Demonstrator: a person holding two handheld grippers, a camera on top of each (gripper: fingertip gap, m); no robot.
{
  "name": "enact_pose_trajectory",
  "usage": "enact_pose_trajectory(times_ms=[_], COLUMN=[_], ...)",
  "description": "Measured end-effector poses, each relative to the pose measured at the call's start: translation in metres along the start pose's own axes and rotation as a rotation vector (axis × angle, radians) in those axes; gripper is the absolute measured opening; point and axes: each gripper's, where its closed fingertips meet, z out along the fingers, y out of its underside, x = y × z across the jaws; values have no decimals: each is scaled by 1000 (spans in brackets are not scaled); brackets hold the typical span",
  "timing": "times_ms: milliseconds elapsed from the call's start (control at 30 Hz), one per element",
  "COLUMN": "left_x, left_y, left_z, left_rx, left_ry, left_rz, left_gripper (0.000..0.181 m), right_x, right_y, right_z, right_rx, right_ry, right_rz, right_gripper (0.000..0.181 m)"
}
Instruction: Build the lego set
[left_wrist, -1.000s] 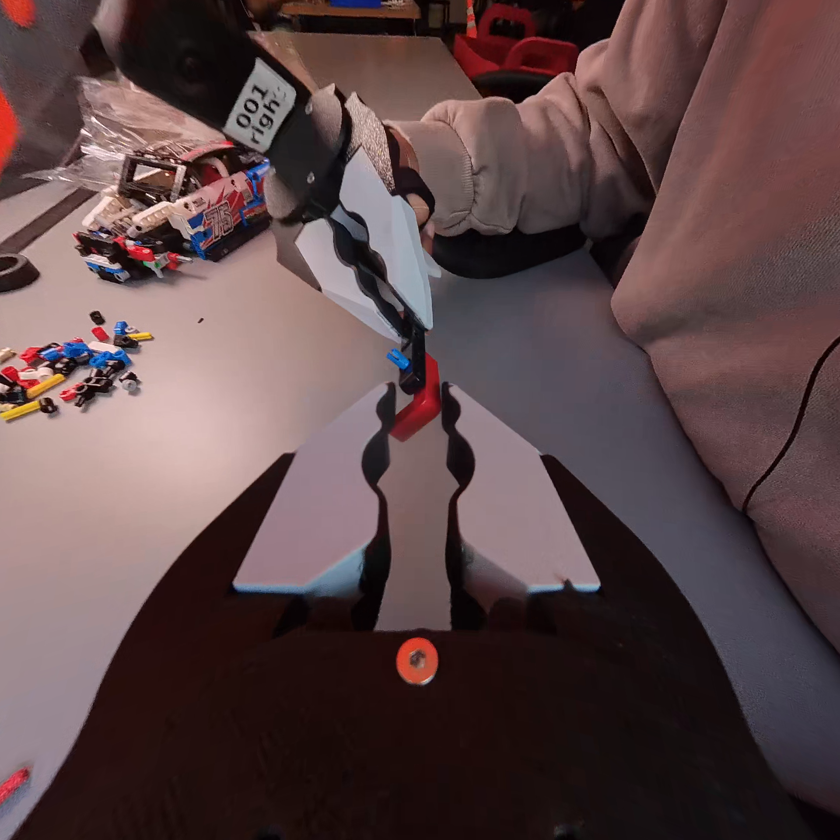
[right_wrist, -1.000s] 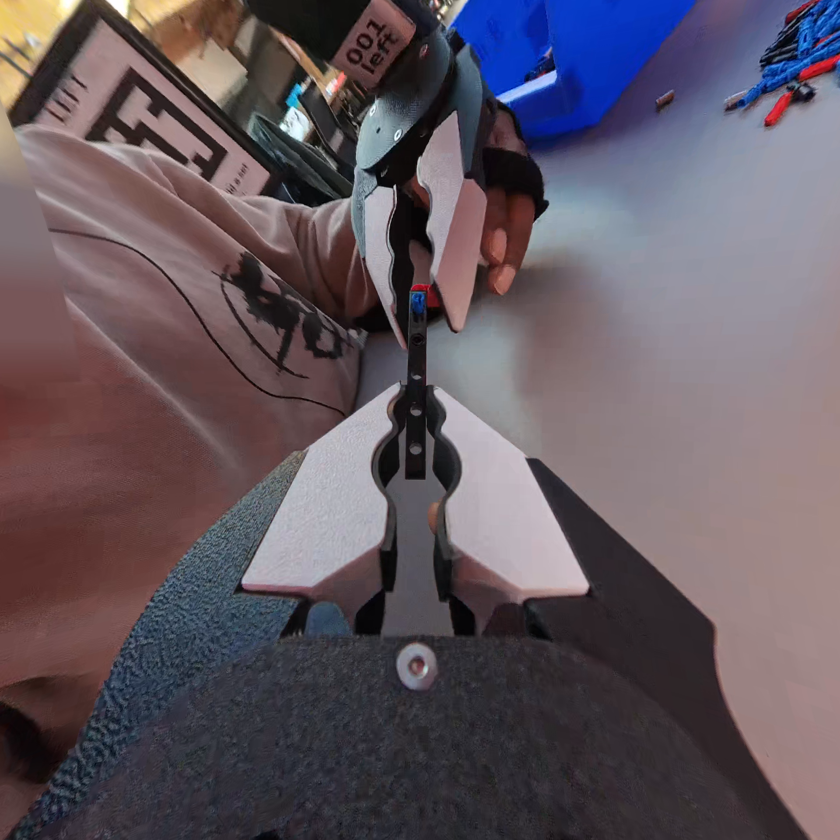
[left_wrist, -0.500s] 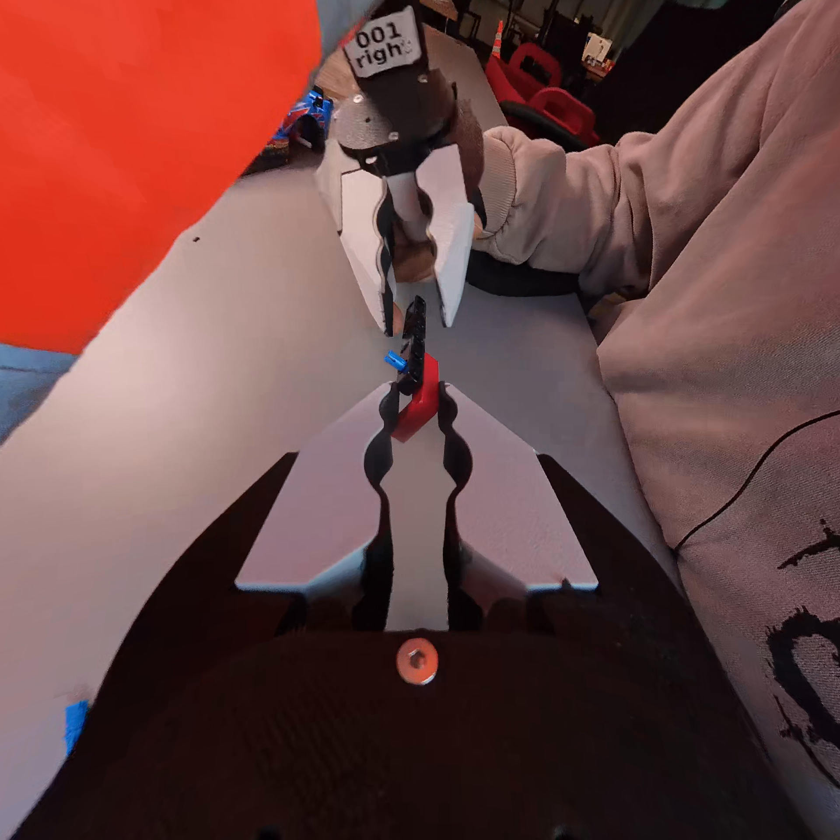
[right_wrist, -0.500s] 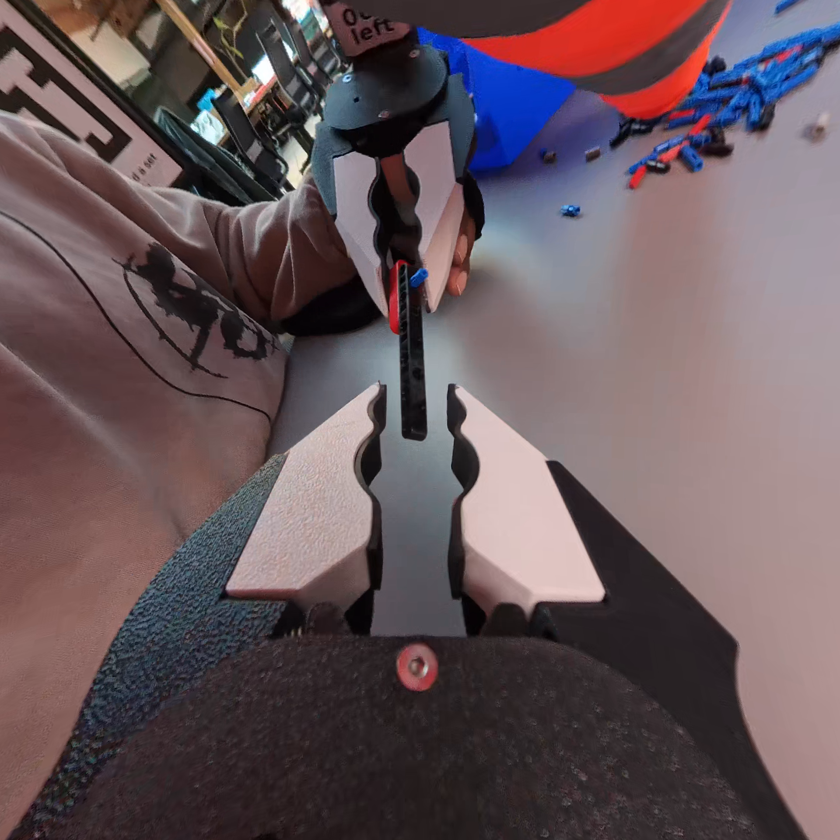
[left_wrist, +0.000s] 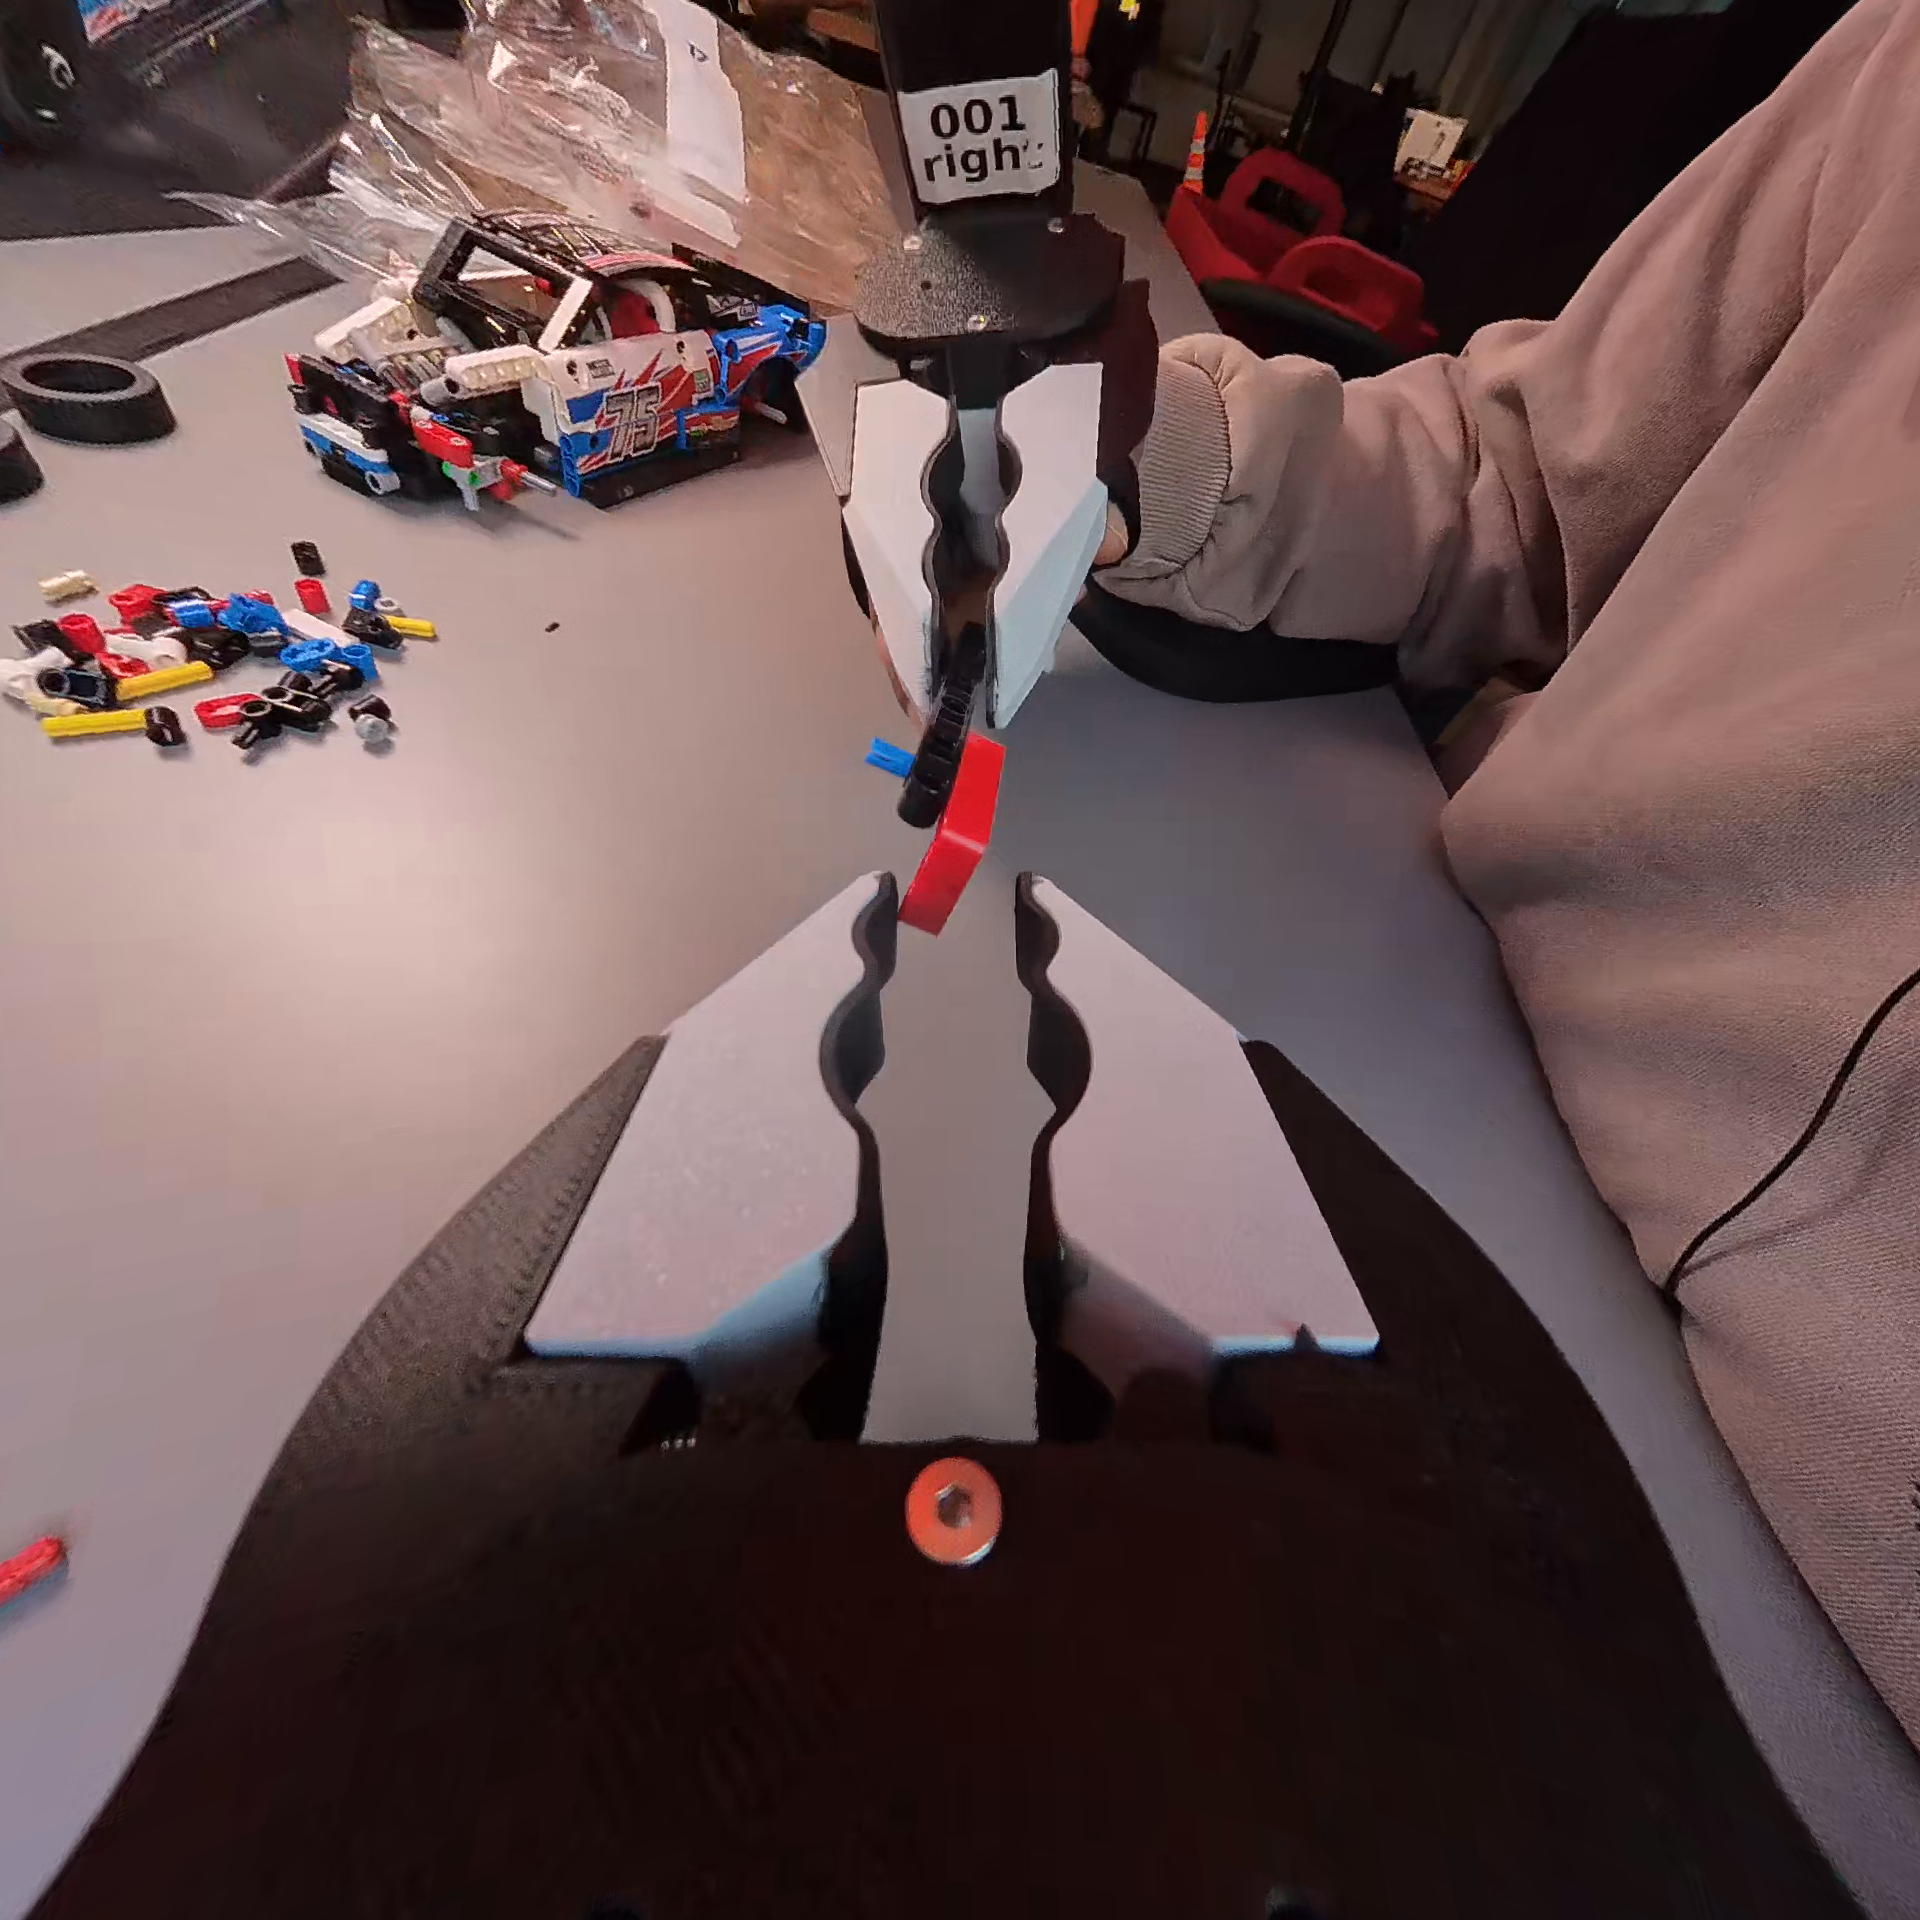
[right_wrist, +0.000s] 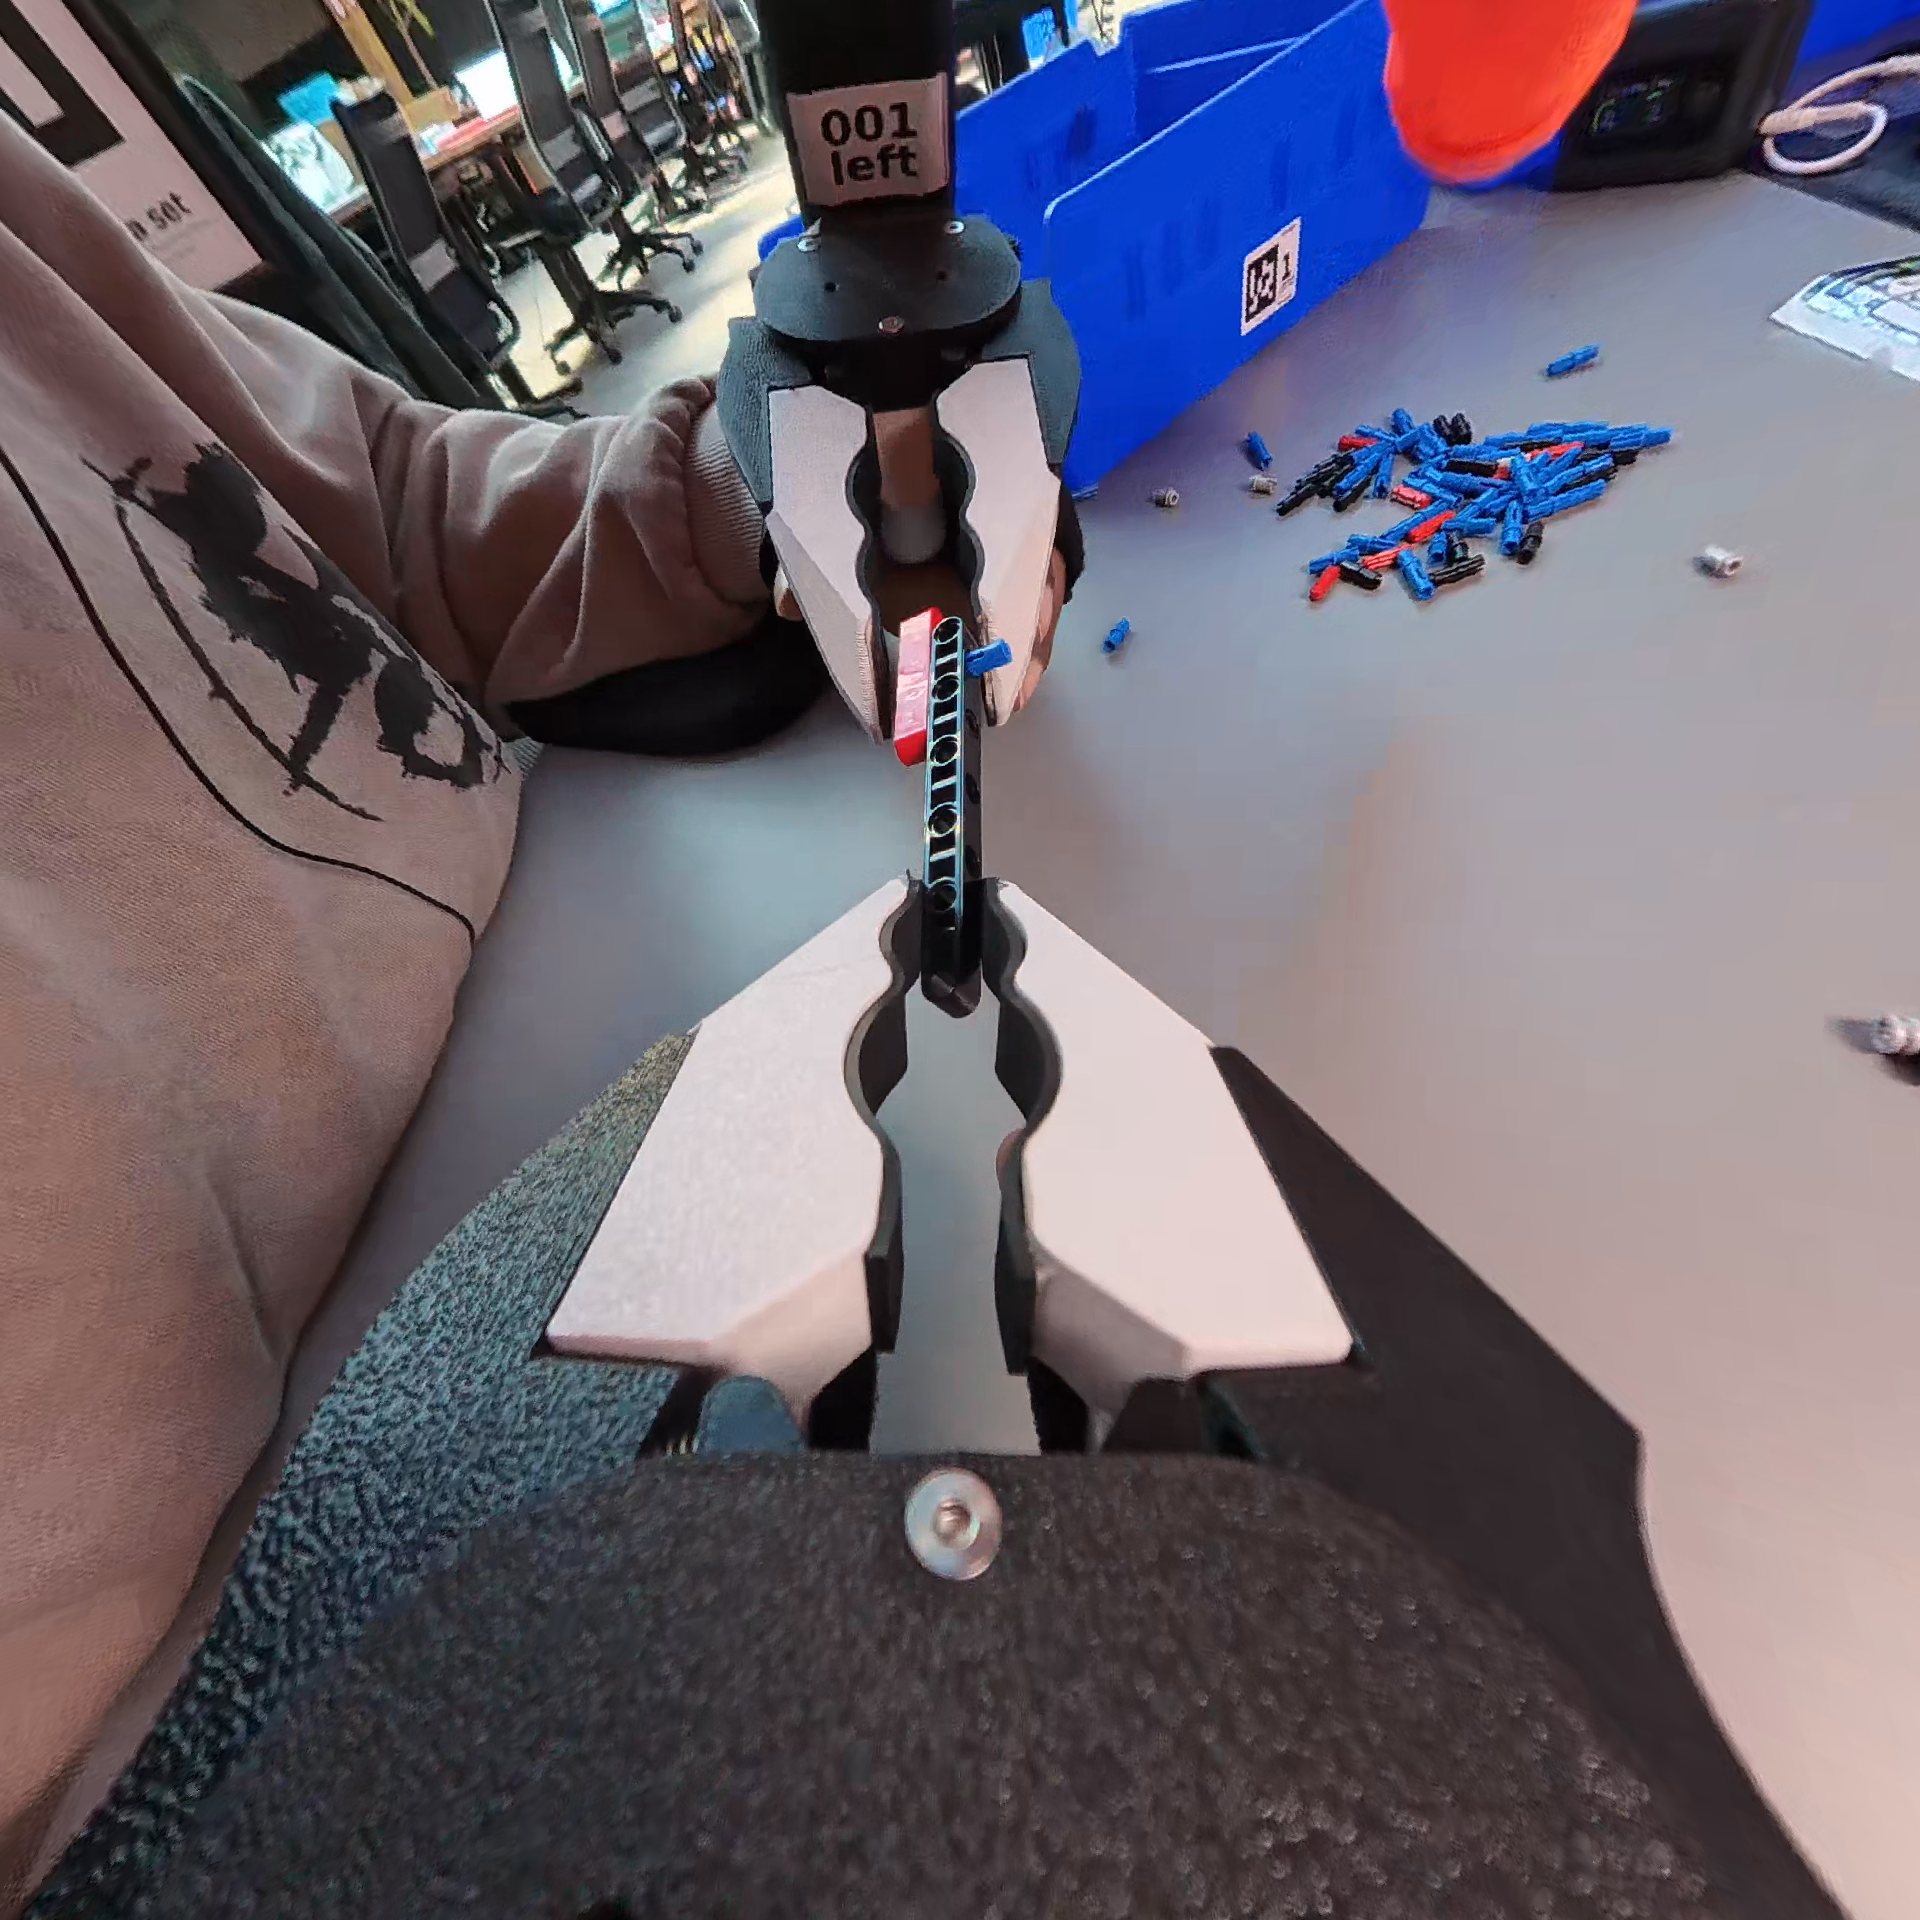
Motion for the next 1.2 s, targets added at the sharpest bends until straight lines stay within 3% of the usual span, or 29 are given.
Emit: enact_pose_trajectory(times_ms=[267, 433, 767, 1067, 1200], left_x=[-4, -6, -5, -6, -7], left_y=[-5, -12, -2, 6, 12], left_z=[0, -4, 0, 3, 5], left_rx=[30, 66, -1, -37, -70], left_ry=[-52, -69, -58, -44, -46], left_rz=[60, 67, 59, 29, 27], left_gripper=[17, 21, 8, 7, 7], right_x=[0, -2, 3, 9, 11], right_y=[-8, -5, 7, 22, 24], right_z=[-8, -7, -2, 6, 9], right_rx=[82, 77, 13, -87, -122], right_ry=[-164, -195, -110, 61, 129], right_rz=[416, 463, 350, -43, -189], right_gripper=[8, 8, 9, 13, 6])
